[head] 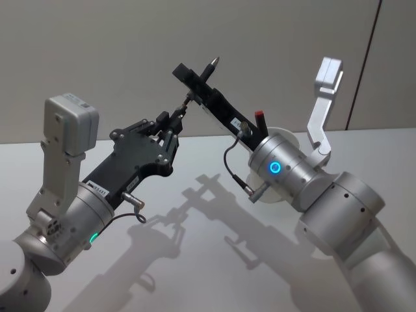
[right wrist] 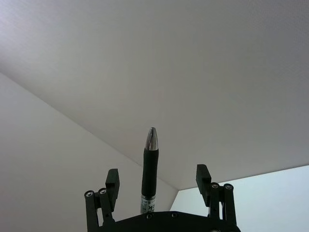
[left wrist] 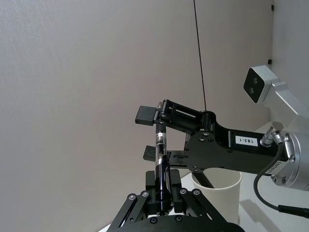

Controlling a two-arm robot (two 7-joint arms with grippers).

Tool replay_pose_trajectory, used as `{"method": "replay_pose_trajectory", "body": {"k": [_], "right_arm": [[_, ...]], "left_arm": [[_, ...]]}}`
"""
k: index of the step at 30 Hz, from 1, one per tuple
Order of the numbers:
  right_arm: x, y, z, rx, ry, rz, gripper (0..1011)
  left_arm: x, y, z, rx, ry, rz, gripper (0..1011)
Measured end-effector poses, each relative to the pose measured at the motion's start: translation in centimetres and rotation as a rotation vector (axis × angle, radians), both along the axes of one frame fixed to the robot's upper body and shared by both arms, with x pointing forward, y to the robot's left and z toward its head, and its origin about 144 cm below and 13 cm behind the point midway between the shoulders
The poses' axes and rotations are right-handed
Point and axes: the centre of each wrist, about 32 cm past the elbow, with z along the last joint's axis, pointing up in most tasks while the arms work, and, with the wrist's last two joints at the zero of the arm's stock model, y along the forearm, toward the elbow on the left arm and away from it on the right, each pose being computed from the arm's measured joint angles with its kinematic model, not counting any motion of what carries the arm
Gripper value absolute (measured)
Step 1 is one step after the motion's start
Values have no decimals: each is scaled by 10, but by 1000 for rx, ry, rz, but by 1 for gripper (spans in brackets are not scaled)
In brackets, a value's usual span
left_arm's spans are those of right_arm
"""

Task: Place the pen into the pen holder.

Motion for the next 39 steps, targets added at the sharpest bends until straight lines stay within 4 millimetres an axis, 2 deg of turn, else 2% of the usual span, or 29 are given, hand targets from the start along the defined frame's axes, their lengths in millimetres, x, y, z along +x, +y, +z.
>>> {"method": "replay_pose_trajectory", "body": {"k": [26, 33, 34, 39], "right_arm": [[3, 3, -1, 11, -6, 28, 998], [3, 4, -1, 11, -6, 31, 863], [3, 4, -1, 11, -6, 31, 799], [4, 4, -2, 12, -6, 31, 668]], "left_arm": [[0, 0, 0, 0, 0, 0, 172], [0, 0, 0, 0, 0, 0, 172], [0, 0, 0, 0, 0, 0, 172], [0, 0, 0, 0, 0, 0, 172]]}}
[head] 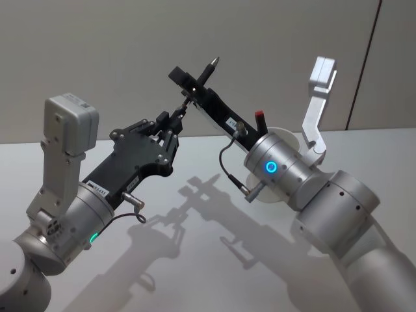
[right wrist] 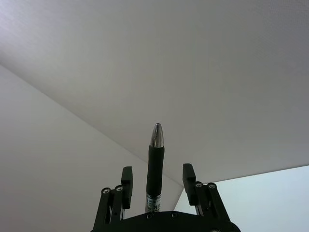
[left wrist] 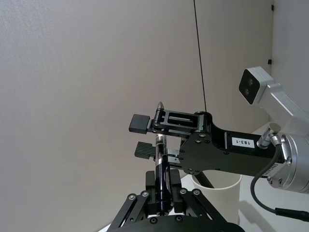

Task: Place the pen into the pen holder.

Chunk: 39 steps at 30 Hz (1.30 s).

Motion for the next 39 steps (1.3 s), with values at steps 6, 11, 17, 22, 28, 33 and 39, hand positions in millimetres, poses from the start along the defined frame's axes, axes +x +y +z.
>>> {"method": "replay_pose_trajectory", "body": {"k": [6, 11, 17, 22, 28, 33, 39], "right_arm": [[0, 0, 0, 0, 0, 1, 464], [0, 0, 0, 0, 0, 2, 328], [0, 1, 0, 2, -2, 3, 148], [0, 0, 0, 2, -2, 3, 138], [0, 0, 0, 2, -1, 3, 138], [0, 0, 0, 1, -1, 3, 138], [0, 0, 0, 1, -1, 3, 138]], "left_arm": [[0, 0, 0, 0, 0, 0, 172], [0, 0, 0, 0, 0, 0, 172], [0, 0, 0, 0, 0, 0, 172], [0, 0, 0, 0, 1, 0, 172], [0, 0, 0, 0, 1, 0, 172], [0, 0, 0, 0, 0, 0, 172], [0, 0, 0, 0, 0, 0, 172]]}}
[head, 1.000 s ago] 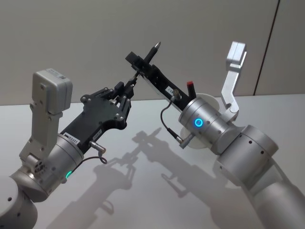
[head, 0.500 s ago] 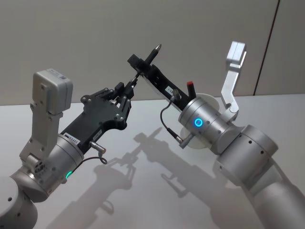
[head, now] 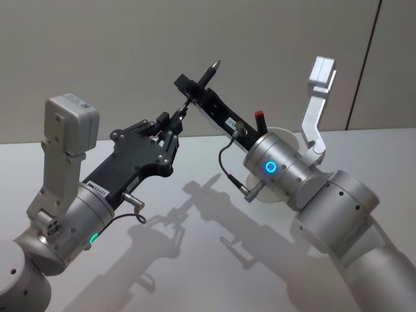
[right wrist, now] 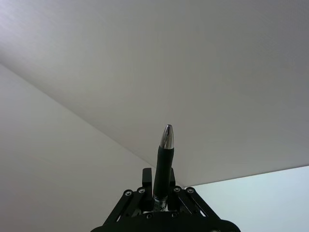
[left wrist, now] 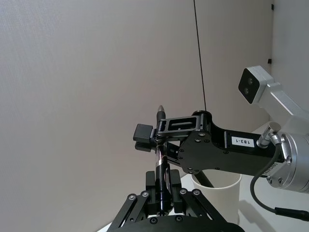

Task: Place the pen into the pen holder.

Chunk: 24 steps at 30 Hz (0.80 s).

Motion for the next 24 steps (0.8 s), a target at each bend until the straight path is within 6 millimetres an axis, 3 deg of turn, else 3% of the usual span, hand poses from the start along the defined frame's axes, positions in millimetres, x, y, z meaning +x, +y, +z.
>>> {"method": "replay_pose_trajectory", "body": {"k": [8, 17, 21, 23, 24], "right_arm": [[0, 0, 0, -3, 2, -2, 137], [0, 0, 0, -3, 2, -2, 137], [0, 0, 0, -3, 1, -1, 137], [0, 0, 0, -2, 0, -2, 137], [0, 0, 0, -2, -1, -3, 137]], "left_arm": [[0, 0, 0, -1, -2, 0, 197], [0, 0, 0, -1, -2, 0, 491], [0, 0, 0, -1, -2, 0, 577], [0, 0, 0, -1, -2, 0, 735], [0, 0, 0, -1, -2, 0, 747]]}}
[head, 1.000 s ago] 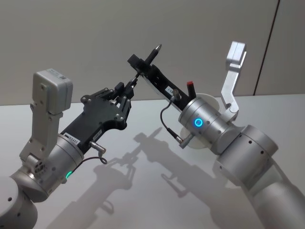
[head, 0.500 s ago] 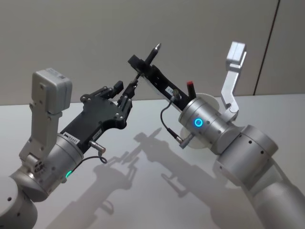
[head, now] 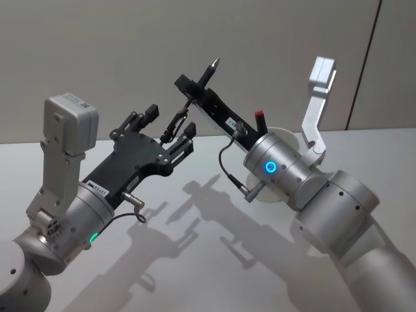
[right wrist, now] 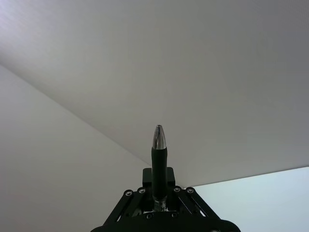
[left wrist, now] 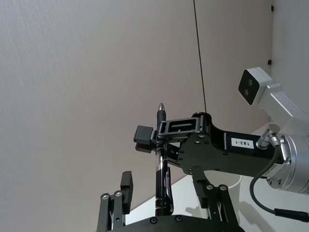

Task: Place the pen into the pen holder.

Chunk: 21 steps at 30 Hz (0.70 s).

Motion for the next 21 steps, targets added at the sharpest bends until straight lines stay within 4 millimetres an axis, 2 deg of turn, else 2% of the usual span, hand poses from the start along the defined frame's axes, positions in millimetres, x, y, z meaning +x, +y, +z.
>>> {"method": "replay_pose_trajectory", "body": {"k": [9, 21], "right_arm": [[1, -3, 9, -6, -43, -57, 137], [5, -24, 31, -84, -186, -187, 137]], "left_arm": [[0, 0, 0, 0, 1, 0, 1001], [0, 0, 0, 1, 2, 0, 1001]]}}
